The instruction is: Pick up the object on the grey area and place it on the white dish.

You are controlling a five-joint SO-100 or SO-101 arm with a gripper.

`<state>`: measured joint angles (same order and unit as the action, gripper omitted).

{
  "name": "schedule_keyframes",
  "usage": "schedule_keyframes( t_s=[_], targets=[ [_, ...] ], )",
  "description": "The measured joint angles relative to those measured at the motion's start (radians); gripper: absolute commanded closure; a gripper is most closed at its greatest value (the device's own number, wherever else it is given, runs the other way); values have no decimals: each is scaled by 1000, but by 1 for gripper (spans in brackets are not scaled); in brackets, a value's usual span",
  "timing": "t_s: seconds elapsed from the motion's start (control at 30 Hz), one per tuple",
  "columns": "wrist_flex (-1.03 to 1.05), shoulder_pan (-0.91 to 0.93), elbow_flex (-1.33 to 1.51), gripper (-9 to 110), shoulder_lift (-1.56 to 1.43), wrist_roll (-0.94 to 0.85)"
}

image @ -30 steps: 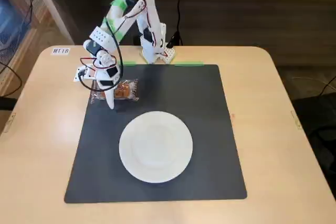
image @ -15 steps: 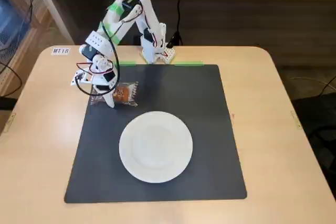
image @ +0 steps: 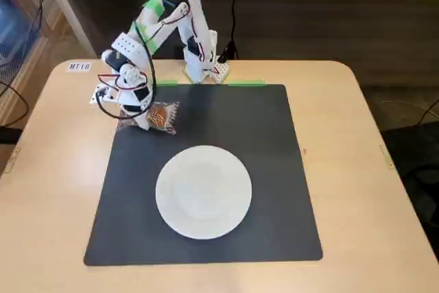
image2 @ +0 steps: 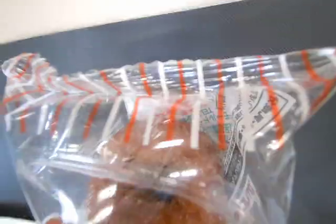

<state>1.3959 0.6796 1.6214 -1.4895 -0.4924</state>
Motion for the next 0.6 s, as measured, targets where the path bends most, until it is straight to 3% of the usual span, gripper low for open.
schedule_keyframes(
  t_s=[0.17,0.4,0.6],
  targets=[
    [-20,-132,-28,85,-57,98],
    [-264,-387,-44,83,-63,261],
    [-258,-532,-272,83,176,288]
  ],
)
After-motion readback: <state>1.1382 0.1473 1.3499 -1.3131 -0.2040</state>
